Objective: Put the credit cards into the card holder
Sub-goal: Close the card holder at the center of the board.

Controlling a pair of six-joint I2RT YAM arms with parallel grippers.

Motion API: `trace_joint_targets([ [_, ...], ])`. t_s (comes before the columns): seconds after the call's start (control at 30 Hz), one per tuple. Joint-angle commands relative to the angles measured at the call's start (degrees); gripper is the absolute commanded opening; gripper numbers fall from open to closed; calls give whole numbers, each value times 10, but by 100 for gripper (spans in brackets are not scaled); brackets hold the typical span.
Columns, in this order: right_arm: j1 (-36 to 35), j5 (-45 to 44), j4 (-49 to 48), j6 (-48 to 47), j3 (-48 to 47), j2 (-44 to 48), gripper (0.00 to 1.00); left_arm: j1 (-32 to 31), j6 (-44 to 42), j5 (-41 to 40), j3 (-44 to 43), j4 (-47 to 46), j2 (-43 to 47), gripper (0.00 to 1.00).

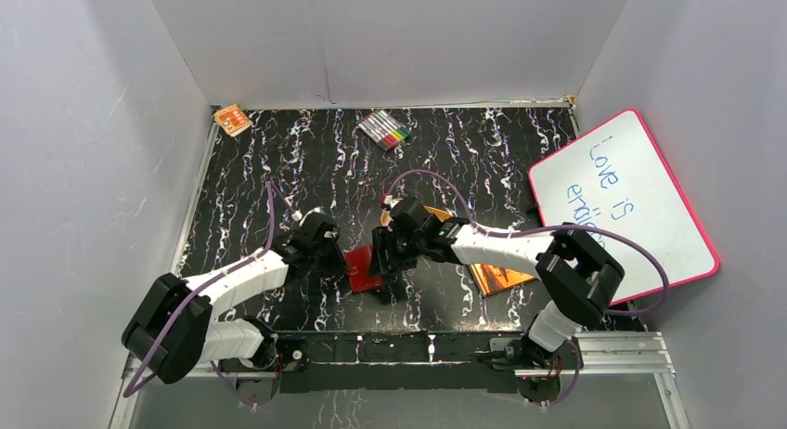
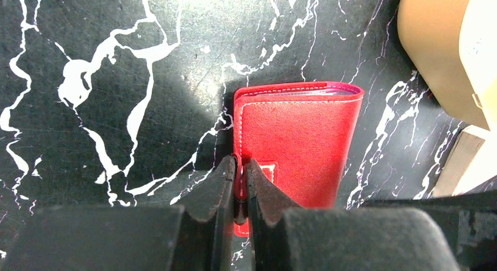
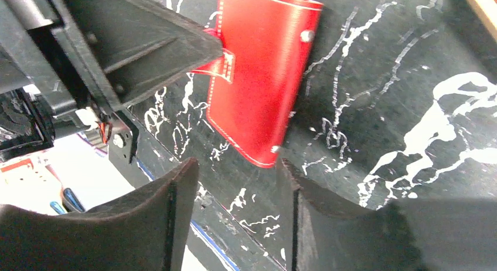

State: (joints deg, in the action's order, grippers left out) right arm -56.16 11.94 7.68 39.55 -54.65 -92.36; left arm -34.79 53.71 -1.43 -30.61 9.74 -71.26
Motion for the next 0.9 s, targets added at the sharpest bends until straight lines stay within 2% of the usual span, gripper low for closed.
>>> trace_joint_targets([
  [0.0,28,37,-90,40,49,23,62,-1,-8,-41,43,59,6,0],
  [0.13,37,66,-146,68,74,11,68,-1,-1,-44,53,59,6,0],
  [0.3,39,88,-221,106,93,-29,68,-1,2,-48,57,62,4,0],
  [0.63,39,85,-288,158,131,-57,64,-1,11,-48,73,62,15,0],
  [0.87,33,102,-322,178,135,-88,56,-1,17,-48,79,61,18,0],
])
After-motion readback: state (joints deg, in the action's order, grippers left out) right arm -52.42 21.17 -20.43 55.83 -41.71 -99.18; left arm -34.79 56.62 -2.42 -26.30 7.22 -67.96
